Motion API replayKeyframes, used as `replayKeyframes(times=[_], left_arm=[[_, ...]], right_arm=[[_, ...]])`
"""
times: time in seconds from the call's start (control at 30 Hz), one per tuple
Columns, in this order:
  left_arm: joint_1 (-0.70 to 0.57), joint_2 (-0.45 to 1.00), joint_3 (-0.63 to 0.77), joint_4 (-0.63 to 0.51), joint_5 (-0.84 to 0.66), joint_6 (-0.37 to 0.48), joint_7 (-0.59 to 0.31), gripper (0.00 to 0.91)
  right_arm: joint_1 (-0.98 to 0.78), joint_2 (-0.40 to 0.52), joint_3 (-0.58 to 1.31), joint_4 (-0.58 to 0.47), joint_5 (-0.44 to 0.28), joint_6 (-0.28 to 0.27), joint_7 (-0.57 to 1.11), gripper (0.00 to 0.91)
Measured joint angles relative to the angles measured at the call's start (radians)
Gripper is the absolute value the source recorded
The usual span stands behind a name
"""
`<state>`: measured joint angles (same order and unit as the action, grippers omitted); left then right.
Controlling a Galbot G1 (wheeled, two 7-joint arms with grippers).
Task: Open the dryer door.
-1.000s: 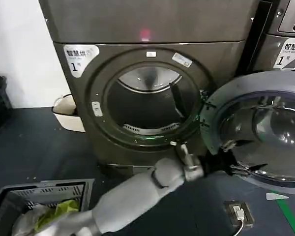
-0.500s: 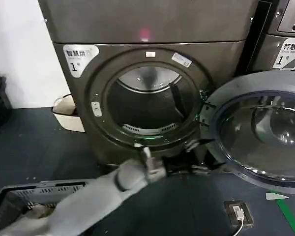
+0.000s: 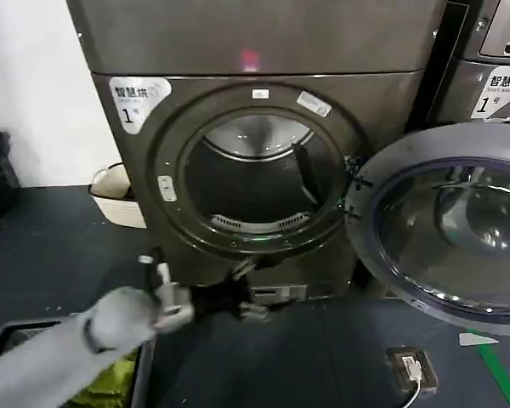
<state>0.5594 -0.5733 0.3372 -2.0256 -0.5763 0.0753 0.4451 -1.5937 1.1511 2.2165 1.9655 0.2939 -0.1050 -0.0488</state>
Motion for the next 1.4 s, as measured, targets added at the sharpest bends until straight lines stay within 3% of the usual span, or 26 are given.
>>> replayKeyframes(times=[0.17,0.47,0.8,1.4], left_arm=[[0.126,0.137,-0.162,-0.057,0.051,0.141,0.13,0.907],[0.285,0.297,-0.414,-0.015,0.203,0.215,0.336,0.907],[0.283,0.399,-0.471,0.106,0.383,0.157,0.548,0.907],[0.346,0.488,-0.47,0.167,0.548,0.026,0.596,0.907]], right_arm=[[0.011,-0.002,-0.009,0.003,0.0,0.0,-0.002,0.907],[0.033,-0.003,-0.023,0.009,-0.006,0.0,-0.008,0.907],[0.044,-0.003,-0.023,0.017,-0.023,0.003,-0.013,0.907],[0.04,0.003,-0.015,0.025,-0.02,0.005,-0.016,0.907]])
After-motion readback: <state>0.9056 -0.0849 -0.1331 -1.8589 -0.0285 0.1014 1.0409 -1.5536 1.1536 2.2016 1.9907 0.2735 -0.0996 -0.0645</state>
